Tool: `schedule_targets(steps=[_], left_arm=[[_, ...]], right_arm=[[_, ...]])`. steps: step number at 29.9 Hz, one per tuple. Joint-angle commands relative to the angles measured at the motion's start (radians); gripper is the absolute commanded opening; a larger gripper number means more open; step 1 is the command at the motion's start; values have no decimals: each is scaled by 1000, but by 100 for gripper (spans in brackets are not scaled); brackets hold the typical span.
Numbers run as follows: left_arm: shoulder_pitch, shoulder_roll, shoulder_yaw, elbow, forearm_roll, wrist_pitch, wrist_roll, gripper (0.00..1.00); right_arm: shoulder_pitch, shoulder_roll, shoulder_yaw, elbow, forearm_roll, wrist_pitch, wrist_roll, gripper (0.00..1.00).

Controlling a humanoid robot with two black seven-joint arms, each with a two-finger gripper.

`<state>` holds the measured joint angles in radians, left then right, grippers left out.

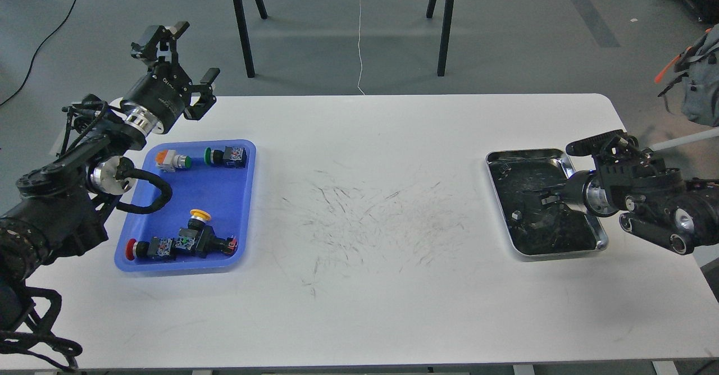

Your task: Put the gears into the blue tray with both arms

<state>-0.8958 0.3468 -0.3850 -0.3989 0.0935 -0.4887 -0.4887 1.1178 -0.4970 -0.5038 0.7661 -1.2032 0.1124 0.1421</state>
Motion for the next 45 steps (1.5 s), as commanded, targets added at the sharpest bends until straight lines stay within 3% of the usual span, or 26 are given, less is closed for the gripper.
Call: schedule_targets(steps=[1, 8, 15, 20, 24, 39, 45], left_arm=[[0, 1, 0, 0, 0, 0, 0, 100], [0, 0, 0, 0, 0, 0, 0, 100], [1, 0, 0, 0, 0, 0, 0, 100], [1, 0, 0, 2, 0, 0, 0, 100], [1, -2, 0, 2, 0, 0, 0, 100], [0, 0, 0, 0, 0, 0, 0, 100], [0, 6, 0, 0, 0, 0, 0, 100]], right_arm=[[0, 0, -1, 1, -25, 1, 8, 49], [2, 0, -22, -2, -32, 3, 30, 31], [10, 0, -44, 4, -38, 10, 53, 25], [13, 0, -59, 1, -42, 13, 59, 10], [17, 0, -58, -5, -42, 13, 59, 4], [73, 1, -47, -17, -42, 9, 59, 3], [73, 38, 76, -59, -41, -22, 56, 3]])
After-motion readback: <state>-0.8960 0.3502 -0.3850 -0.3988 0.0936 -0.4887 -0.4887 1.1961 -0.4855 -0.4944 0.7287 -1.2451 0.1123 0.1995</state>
